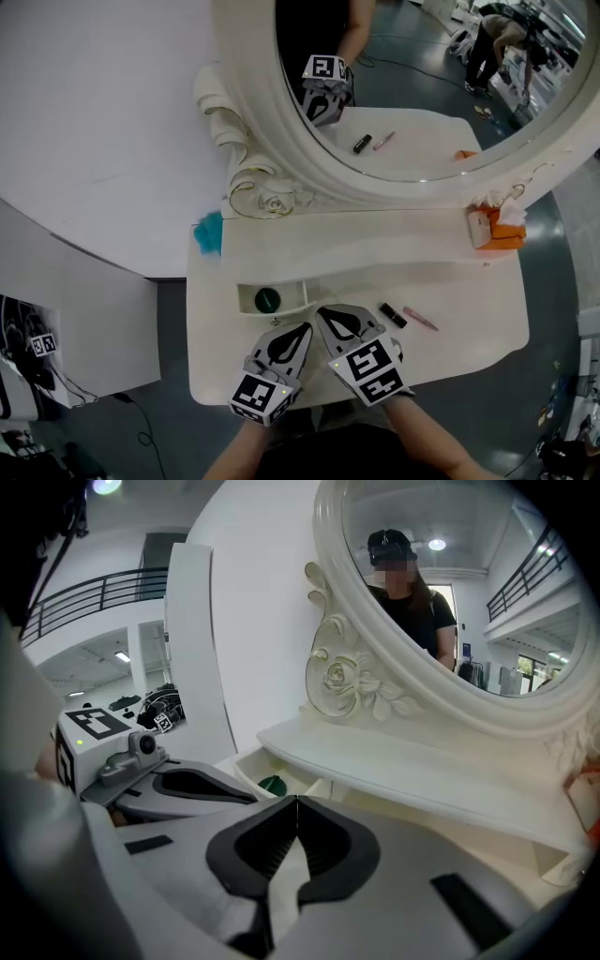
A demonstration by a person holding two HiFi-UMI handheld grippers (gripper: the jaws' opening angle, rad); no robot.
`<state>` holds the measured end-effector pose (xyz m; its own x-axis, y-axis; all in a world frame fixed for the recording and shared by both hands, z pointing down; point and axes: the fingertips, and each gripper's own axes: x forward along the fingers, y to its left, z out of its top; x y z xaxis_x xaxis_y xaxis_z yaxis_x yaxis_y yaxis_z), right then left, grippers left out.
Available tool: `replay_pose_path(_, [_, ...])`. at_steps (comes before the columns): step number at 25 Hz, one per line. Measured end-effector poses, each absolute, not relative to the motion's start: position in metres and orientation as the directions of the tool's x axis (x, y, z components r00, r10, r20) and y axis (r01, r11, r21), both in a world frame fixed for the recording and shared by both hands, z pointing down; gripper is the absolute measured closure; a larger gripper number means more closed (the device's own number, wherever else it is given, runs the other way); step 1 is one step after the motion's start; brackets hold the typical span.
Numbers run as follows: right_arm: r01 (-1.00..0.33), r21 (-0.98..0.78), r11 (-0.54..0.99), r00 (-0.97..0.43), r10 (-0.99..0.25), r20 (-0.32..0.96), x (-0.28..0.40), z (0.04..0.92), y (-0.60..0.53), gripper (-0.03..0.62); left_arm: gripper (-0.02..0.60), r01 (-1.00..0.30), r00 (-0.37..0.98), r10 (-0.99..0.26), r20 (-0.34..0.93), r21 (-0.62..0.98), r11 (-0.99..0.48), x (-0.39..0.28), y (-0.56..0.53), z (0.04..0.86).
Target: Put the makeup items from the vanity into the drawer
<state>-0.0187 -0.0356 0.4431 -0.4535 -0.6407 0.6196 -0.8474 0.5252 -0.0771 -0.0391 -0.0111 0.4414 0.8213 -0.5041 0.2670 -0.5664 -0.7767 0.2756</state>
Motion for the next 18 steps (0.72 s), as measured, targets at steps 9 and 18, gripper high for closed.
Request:
replay_pose_path(9, [-0.885,-0.083,0.459,-0.406,-0.669,0.623,0.020,0.445,-0.018,0.572,0.566,-0.508,0.856,-0.444,0.265,0.265,-0.820,0.000,0.001,0.441])
replay_pose_path(18, [-0.915,-0.084,0.395,-0.353,-0.681,0.642,0.065,0.454,0.002,0.572,0.566,-0.437,0.891,-0.366,0.268,0.290,-0.852,0.044,0.018,0.449])
